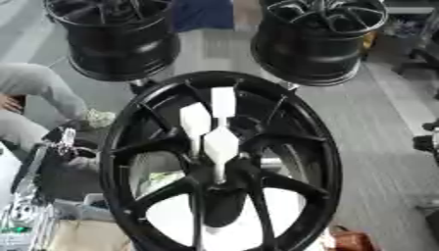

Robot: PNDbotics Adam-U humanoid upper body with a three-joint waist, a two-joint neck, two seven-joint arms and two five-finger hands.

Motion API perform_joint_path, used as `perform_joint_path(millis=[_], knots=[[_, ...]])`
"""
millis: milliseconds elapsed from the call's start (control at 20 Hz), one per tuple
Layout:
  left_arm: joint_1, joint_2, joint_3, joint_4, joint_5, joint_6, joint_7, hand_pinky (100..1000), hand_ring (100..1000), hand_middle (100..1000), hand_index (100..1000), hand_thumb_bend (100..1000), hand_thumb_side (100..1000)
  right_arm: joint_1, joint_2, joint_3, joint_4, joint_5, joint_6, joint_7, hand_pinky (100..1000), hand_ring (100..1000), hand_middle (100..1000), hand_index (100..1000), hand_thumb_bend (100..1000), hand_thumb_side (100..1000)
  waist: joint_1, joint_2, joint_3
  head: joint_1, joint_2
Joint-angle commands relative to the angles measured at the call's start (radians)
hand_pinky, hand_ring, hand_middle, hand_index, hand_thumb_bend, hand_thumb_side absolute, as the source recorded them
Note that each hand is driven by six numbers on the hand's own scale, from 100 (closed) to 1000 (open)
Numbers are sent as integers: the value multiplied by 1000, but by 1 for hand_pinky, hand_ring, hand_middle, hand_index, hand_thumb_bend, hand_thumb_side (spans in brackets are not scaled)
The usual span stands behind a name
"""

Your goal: Pull the pin out of the wheel hub.

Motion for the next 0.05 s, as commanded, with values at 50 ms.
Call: perform_joint_path(millis=[50], knots=[[-8, 1, 0, -19, -4, 0, 1, 563, 593, 697, 767, 100, 769, -8, -5, 3, -10, -5, -1, 9, 599, 554, 588, 801, 100, 584, 1, -9, -1, 4, -2]])
